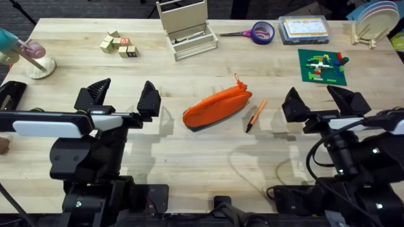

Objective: Unzip the bag, pick up the pens from the table one at a time and place them inside, then zip the bag closed.

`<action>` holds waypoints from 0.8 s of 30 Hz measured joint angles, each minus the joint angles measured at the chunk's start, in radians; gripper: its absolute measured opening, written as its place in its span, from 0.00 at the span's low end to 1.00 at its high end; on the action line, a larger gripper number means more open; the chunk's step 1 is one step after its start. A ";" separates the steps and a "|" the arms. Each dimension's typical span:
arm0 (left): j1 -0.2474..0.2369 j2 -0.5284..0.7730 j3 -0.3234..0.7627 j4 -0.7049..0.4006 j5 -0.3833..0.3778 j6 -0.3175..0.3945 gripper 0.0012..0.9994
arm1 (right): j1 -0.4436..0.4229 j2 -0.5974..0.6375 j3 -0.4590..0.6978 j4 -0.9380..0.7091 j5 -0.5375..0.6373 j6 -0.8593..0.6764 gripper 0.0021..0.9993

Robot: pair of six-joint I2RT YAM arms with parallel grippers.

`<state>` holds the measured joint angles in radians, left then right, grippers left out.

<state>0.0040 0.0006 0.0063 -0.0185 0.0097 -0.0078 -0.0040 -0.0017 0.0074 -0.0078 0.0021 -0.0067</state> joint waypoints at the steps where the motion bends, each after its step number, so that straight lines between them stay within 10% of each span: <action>1: 0.000 0.000 0.000 0.000 0.000 0.000 0.99 | 0.000 0.000 0.000 0.000 0.000 0.000 1.00; 24: 0.000 0.000 0.000 -0.001 0.021 0.000 0.99 | 0.000 0.000 0.002 -0.007 -0.011 -0.001 1.00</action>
<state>0.0040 0.0009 0.0063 -0.0193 0.0311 -0.0075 -0.0040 -0.0017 0.0091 -0.0152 -0.0087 -0.0074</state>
